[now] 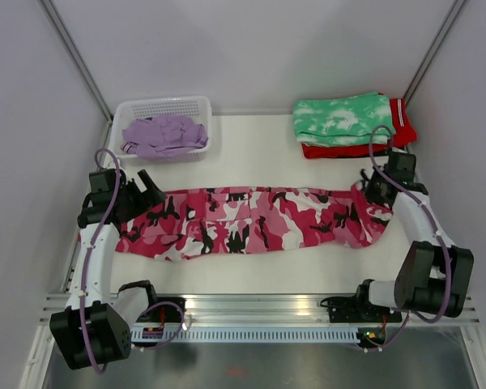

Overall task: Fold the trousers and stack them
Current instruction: Fold the trousers

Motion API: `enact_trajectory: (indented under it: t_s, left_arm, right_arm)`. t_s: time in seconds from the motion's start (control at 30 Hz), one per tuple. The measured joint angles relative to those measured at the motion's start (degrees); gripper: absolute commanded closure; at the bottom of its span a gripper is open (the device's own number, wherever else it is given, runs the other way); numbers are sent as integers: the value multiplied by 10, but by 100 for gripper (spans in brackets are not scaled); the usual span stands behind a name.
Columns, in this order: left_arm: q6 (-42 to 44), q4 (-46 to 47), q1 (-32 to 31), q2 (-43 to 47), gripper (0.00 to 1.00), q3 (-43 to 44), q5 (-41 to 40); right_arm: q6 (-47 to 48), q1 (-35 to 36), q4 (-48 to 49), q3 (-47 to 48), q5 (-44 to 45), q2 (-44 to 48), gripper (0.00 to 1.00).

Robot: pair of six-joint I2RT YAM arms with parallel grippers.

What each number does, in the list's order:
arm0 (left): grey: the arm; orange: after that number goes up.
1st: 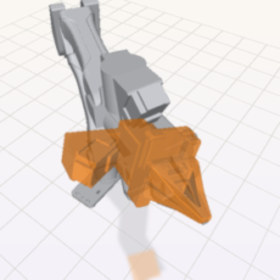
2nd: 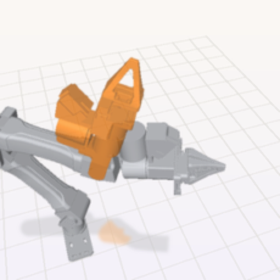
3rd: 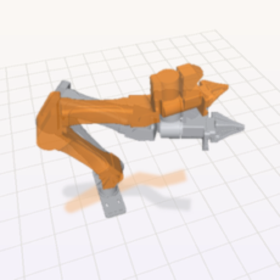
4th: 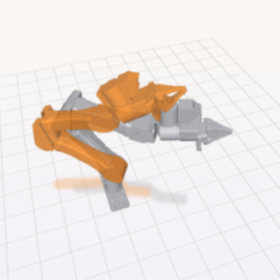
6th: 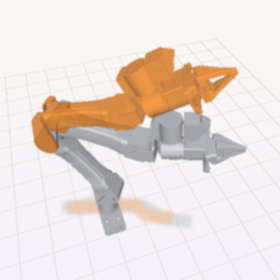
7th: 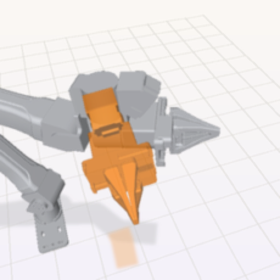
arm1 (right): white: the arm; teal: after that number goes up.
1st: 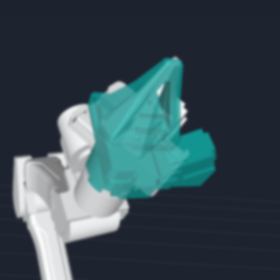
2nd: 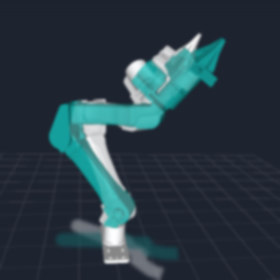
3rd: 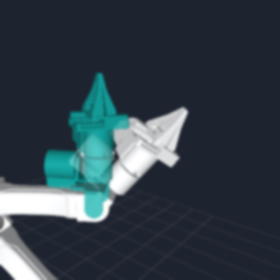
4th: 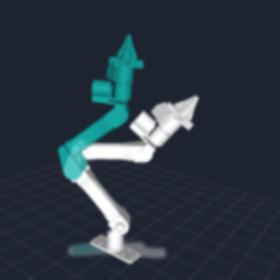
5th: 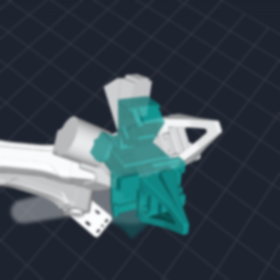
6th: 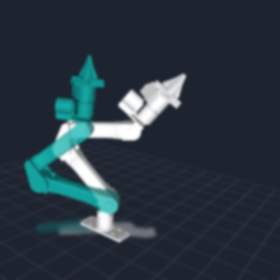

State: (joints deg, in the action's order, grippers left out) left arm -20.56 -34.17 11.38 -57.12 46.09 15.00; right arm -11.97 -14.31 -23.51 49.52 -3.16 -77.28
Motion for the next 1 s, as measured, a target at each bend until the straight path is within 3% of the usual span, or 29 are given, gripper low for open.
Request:
enact_trajectory:
  t_s: [0.3, 0.43, 0.57, 1.0]
  left_arm:
    - [0, 0, 0, 4, 0, 0, 0]
    - [-1, 0, 0, 16, 0, -5, 0]
    - [-1, -3, 0, 34, 0, -8, -10]
    - [-5, -16, 0, 61, 0, -15, -24]
  right_arm:
    - [-86, 313, -6, 58, 46, 57, 100]
    - [-160, 478, 6, 110, 109, -14, 100]
    - [-233, 590, 37, 149, 163, -107, 100]
    - [-388, 670, 61, 230, 244, -252, 100]
